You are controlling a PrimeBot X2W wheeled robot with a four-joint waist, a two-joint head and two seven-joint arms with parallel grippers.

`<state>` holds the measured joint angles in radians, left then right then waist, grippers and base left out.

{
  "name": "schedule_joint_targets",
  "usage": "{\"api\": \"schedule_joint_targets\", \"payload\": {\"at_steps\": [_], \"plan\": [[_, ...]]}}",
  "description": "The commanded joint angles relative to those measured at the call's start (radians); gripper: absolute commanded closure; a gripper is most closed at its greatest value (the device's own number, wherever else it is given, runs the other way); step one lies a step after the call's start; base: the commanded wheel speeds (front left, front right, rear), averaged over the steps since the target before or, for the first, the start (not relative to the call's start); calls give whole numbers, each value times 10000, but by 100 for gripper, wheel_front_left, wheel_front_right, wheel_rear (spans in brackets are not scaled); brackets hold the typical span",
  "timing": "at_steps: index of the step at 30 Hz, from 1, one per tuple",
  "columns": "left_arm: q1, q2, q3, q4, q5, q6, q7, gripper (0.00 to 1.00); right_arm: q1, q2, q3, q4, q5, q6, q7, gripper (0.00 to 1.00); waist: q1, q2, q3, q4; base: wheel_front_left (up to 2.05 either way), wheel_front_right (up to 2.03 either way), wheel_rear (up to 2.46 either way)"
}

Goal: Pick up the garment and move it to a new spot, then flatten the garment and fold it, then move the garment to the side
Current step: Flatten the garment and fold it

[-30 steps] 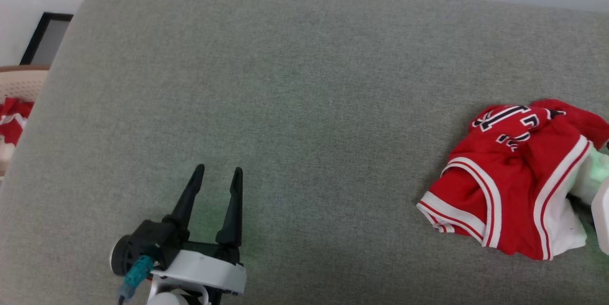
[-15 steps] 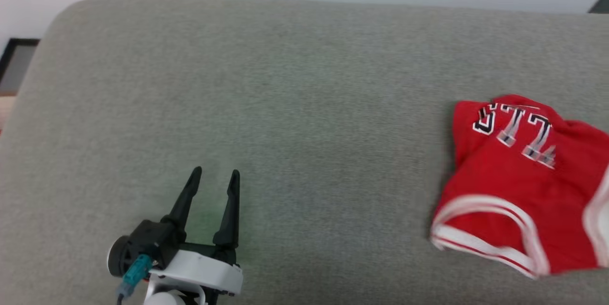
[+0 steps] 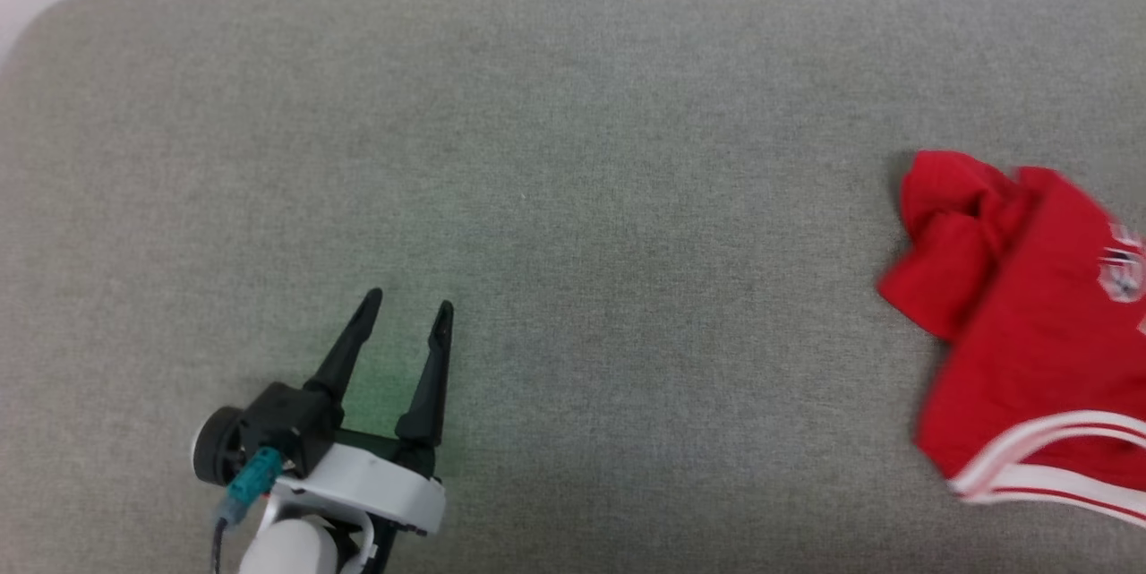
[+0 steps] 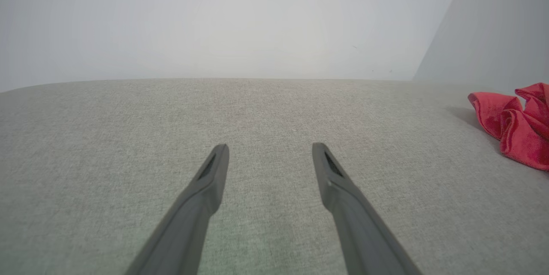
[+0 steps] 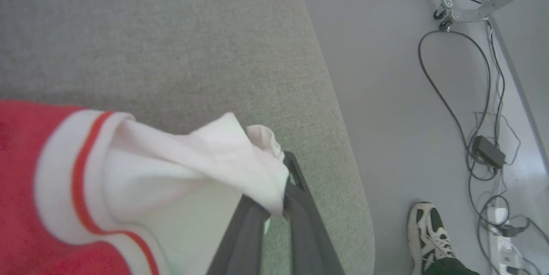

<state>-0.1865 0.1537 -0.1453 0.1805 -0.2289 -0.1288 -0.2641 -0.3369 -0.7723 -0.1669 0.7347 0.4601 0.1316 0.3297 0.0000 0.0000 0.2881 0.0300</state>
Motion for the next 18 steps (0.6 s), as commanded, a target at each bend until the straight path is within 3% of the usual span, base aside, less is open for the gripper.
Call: {"api": "schedule_joint_targets", "payload": {"at_steps": [1,7,8,9,10,13,18], "plan": [[-96,45,2,17,-49,-22,0,0,-127,49,-191,120,-112,-18,-87,100,0,0,60,-22,0,0,0],[-244,243,-29,130,-150,-22,0,0,-758,652,-1254,1430,-1568,-16,-845,100,0,0,201,-124,0,0,0],[-273,283,-86,172,-162,-22,0,0,-880,819,-1356,1529,-1601,-18,-958,91,0,0,205,-160,0,0,0],[-302,330,-148,212,-188,-22,0,0,-931,822,-1459,1605,-1774,-18,-1133,59,0,0,210,-200,0,0,0],[-348,359,-244,262,-234,-22,0,0,-973,831,-1561,1677,-1911,-19,-1330,0,0,0,207,-233,0,0,0],[-601,631,-687,394,-478,-22,0,0,-1105,1100,-1808,1683,-2196,-18,-2183,0,0,0,145,-349,0,0,0],[-1692,1612,-2487,616,-1655,-22,393,0,-1147,1573,-1741,819,-2242,-16,-3865,0,0,0,-100,-696,0,0,0]]}}
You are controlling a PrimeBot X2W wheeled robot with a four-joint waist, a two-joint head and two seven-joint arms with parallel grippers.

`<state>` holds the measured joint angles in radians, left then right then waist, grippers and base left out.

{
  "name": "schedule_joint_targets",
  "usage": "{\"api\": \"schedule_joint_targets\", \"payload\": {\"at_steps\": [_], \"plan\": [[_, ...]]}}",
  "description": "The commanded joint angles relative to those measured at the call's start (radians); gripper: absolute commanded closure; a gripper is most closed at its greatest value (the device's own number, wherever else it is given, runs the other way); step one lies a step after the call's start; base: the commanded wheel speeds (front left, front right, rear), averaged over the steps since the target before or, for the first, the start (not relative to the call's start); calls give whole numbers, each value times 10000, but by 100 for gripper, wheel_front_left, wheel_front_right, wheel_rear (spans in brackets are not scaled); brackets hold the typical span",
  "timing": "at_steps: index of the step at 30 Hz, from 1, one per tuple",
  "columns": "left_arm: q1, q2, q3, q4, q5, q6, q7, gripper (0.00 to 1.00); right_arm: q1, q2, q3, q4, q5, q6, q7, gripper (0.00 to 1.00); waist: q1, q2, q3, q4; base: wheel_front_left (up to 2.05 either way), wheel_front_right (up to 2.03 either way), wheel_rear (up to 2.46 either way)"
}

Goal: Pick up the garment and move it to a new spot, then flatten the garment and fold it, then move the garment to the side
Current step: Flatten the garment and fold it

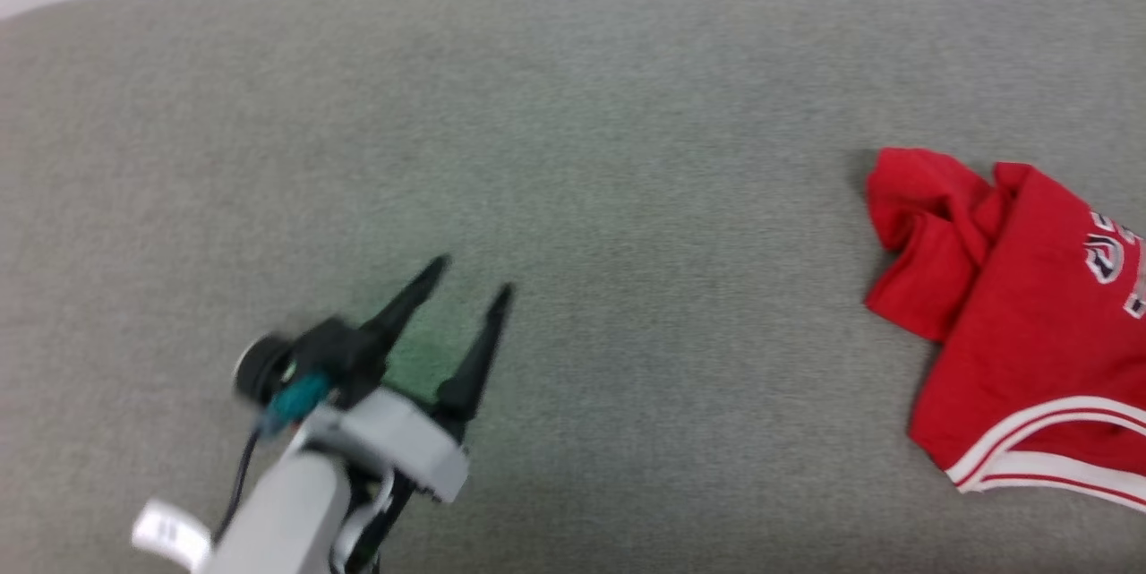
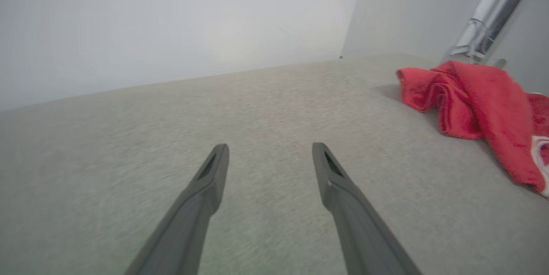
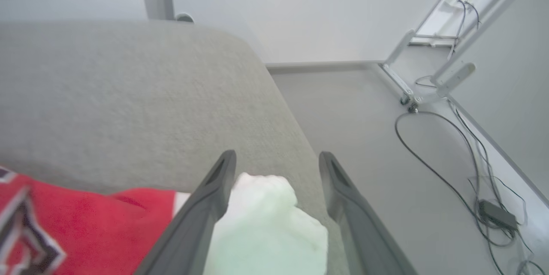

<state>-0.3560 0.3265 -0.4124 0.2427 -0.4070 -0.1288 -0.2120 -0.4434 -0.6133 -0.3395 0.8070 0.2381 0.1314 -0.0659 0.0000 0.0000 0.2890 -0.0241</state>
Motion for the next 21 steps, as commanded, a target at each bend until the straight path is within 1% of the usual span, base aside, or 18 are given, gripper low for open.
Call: {"api": "schedule_joint_targets", "payload": {"at_steps": [1,4,6,7,9,11,12,15,18,19,21], "plan": [[-309,125,-258,-104,-219,-22,156,0,-88,155,109,-199,107,-14,-206,0,0,0,-158,-252,0,0,0],[-1208,687,-1658,-451,-1809,-22,1597,0,-92,617,693,-1255,447,-14,-852,0,0,0,-283,-626,0,0,0],[-1785,908,-2462,-568,-3186,-20,2947,0,-115,914,1060,-1904,723,-14,-1044,0,0,0,-339,-906,0,0,0],[-2130,1094,-2993,-699,-3650,-22,3702,0,-134,1049,1248,-2234,863,-14,-1096,0,0,0,-359,-1053,0,0,0],[-2752,1185,-3692,-791,-4840,-19,4993,0,-137,1298,1526,-2790,1170,-14,-1032,0,0,0,-358,-1341,0,0,0],[-3238,1019,-4263,-818,-5943,-22,6261,0,-10,1353,1707,-3254,1260,-16,-956,0,0,0,-315,-1601,0,0,0],[-3519,924,-4391,-713,-6349,-22,6736,0,51,1424,1722,-3457,1348,-16,-951,0,0,0,-273,-1717,0,0,0],[-4106,379,-4879,-191,-7400,-22,8027,0,222,1565,1758,-3967,1493,-14,-862,0,0,0,-99,-2075,0,0,0],[-4602,-261,-5060,692,-8163,-21,8819,0,275,1689,1711,-4357,1517,-14,-797,0,0,0,98,-2472,0,0,0],[-4779,-446,-5099,961,-8268,-22,8978,0,269,1773,1753,-4482,1549,-14,-779,0,0,0,190,-2628,0,0,0],[-5059,-875,-4988,1644,-8527,-22,8975,0,226,1888,1761,-4634,1517,-14,-756,0,0,0,379,-2935,0,0,0]]}}
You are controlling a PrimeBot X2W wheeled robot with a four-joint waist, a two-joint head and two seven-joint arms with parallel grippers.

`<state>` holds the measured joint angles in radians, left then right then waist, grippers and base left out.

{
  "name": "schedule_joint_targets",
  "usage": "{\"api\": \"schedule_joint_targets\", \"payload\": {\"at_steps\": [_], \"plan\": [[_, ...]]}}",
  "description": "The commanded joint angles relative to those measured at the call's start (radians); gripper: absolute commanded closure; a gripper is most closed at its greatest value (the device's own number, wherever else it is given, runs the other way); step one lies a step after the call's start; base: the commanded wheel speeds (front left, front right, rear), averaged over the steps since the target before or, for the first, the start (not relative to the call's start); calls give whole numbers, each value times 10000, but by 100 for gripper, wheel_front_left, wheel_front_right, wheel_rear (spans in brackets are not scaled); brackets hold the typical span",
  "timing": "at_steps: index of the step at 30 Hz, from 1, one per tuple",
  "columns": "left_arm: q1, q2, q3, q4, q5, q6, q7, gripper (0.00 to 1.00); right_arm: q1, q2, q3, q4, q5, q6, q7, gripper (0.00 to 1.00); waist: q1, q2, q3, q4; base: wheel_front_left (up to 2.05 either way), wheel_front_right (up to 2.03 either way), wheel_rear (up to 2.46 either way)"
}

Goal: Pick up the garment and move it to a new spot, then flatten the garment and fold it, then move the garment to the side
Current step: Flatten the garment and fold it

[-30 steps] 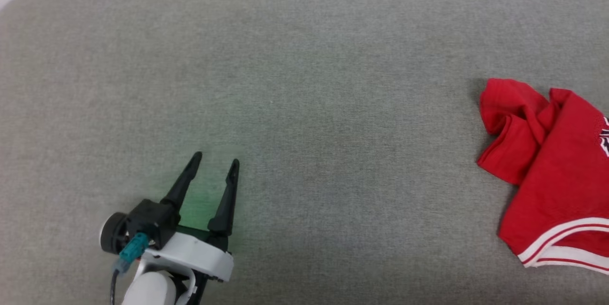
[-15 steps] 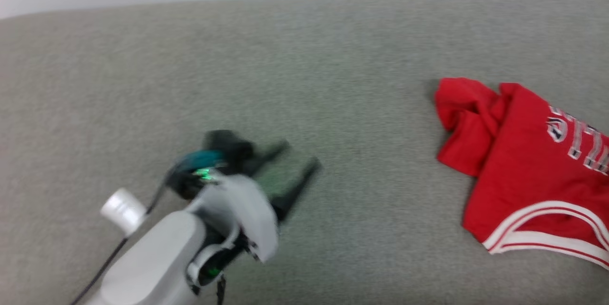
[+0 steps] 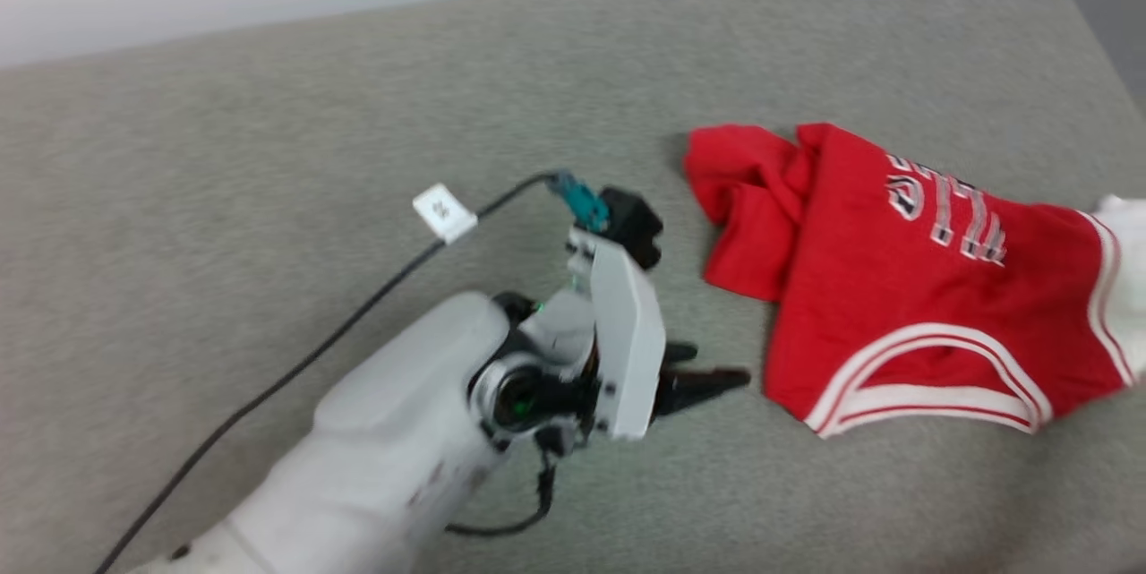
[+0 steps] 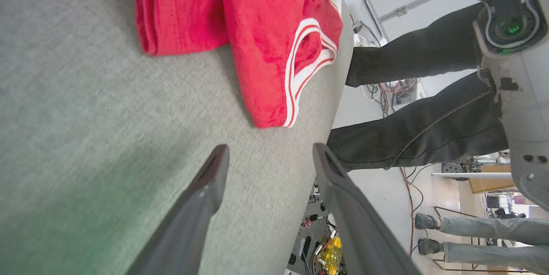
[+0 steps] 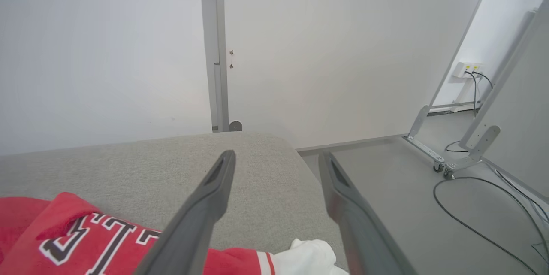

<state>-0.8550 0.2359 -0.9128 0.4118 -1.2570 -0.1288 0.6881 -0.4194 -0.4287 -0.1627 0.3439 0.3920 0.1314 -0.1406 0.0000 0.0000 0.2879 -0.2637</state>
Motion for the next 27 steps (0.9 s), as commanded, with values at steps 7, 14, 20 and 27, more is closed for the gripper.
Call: {"api": "schedule_joint_targets", "payload": {"at_steps": [7,14,20,27], "plan": [[-882,-789,-25,1781,-143,-22,-300,0,-168,475,235,-132,-125,-14,-125,0,0,0,889,-1355,0,0,0],[-1100,-1061,-263,2881,-288,-22,-621,0,-350,817,580,64,-78,-14,-286,0,0,0,1101,-1784,0,0,0],[-1128,-1370,-392,3495,-573,-22,-1050,31,-501,906,856,278,-121,-14,-369,0,0,0,1114,-1836,0,0,0],[-1660,-907,-719,3367,-433,-21,-1619,100,-411,719,802,305,-121,-14,-404,0,0,0,807,-1387,0,0,0]]}}
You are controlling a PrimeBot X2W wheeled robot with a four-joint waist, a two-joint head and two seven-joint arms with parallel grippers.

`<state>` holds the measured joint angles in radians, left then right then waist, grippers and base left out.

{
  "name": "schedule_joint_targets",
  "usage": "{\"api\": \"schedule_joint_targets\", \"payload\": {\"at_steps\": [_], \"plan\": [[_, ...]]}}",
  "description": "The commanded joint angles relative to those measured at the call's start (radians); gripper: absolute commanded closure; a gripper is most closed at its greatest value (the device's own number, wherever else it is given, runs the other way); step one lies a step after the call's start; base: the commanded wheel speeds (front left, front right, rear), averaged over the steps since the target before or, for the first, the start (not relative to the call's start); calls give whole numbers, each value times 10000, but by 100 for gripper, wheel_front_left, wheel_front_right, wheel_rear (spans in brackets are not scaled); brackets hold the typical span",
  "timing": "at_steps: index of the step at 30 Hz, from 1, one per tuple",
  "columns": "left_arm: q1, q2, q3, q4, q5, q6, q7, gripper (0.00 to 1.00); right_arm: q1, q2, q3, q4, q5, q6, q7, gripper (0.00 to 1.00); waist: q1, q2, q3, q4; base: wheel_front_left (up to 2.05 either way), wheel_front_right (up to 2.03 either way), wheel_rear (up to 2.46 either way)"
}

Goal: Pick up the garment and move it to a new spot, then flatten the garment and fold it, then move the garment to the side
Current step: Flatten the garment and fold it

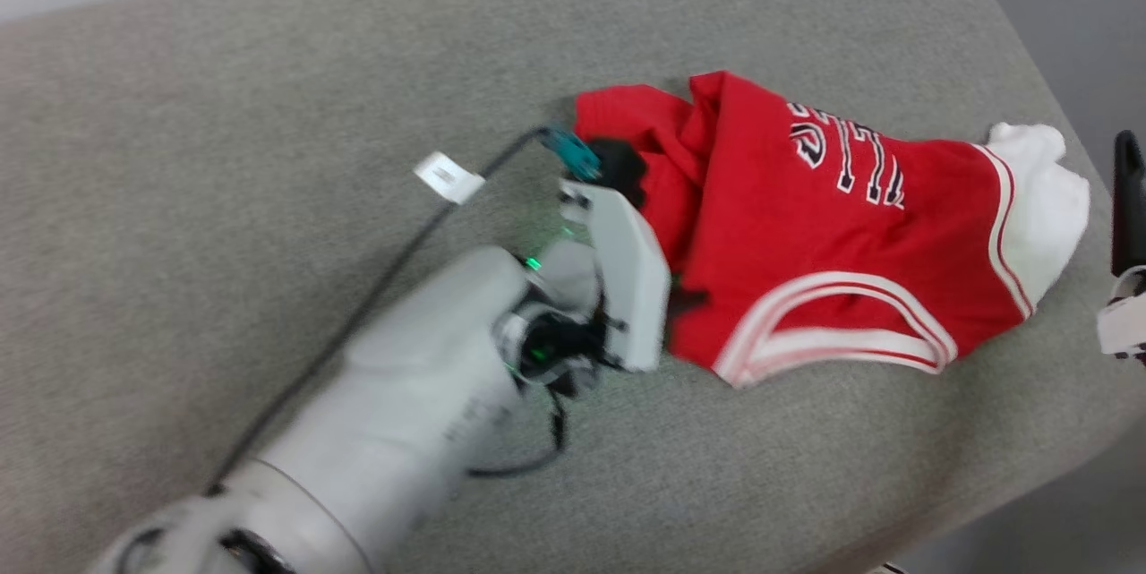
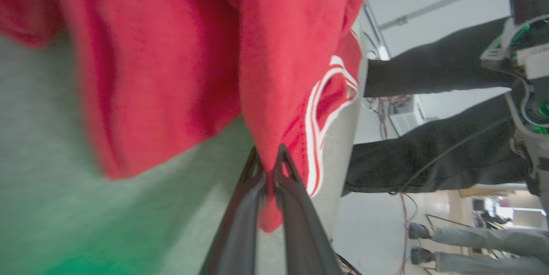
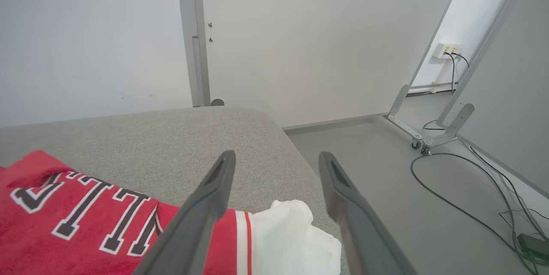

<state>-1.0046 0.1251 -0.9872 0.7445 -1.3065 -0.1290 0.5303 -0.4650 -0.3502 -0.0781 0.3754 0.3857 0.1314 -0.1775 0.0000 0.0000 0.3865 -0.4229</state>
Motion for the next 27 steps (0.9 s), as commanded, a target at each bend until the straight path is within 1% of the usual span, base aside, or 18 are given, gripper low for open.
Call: {"api": "schedule_joint_targets", "payload": {"at_steps": [1,3,5,7,8,9,10,13,16,19,23,25,27], "plan": [[-300,315,19,16,88,-20,-194,100,111,-84,-80,-17,-57,-14,-10,0,0,0,-242,312,0,0,0],[-606,526,108,-35,53,-20,-427,100,203,-100,-104,-64,-69,-14,43,0,0,0,-382,505,0,0,0],[-1067,959,9,-91,307,-20,-599,100,286,-137,-150,-128,-109,-14,86,0,0,0,-512,675,0,0,0],[-1698,1539,-436,-124,1073,-19,-836,100,317,-147,-186,-216,-95,-14,172,0,0,0,-619,814,0,0,0],[-1698,1539,-436,-124,1073,-19,-836,100,317,-147,-186,-216,-95,-14,172,0,0,0,-619,814,0,0,0],[-1981,1793,-679,-101,1448,-19,-1019,100,350,-158,-202,-266,-118,-14,195,0,0,0,-666,874,0,0,0],[-2212,1927,-863,-75,1734,-19,-1171,100,393,-166,-211,-310,-141,-14,246,0,0,0,-706,923,0,0,0],[-2972,2038,-1510,-254,2644,-20,-1670,100,480,-124,-236,-447,-156,-14,346,0,0,0,-754,1014,0,0,0],[-3241,1822,-2200,-570,3293,-20,-2059,100,511,-89,-261,-598,-186,-14,436,0,0,0,-747,1072,0,0,0],[-3032,1242,-2739,-1110,4012,-19,-2137,100,590,-35,-262,-706,-161,-14,520,0,0,0,-645,1081,0,0,0],[-2460,272,-2877,-1498,4387,-16,-2189,100,519,110,-151,-828,-118,-14,542,0,0,0,-424,920,0,0,0],[-1961,-188,-2916,-1349,4319,-5,-2313,100,454,200,-100,-825,-75,-14,507,0,0,0,-328,797,0,0,0],[-1715,-457,-2914,-1044,4369,-4,-2565,100,379,308,-39,-775,-39,-14,452,0,0,0,-224,647,0,0,0]]}}
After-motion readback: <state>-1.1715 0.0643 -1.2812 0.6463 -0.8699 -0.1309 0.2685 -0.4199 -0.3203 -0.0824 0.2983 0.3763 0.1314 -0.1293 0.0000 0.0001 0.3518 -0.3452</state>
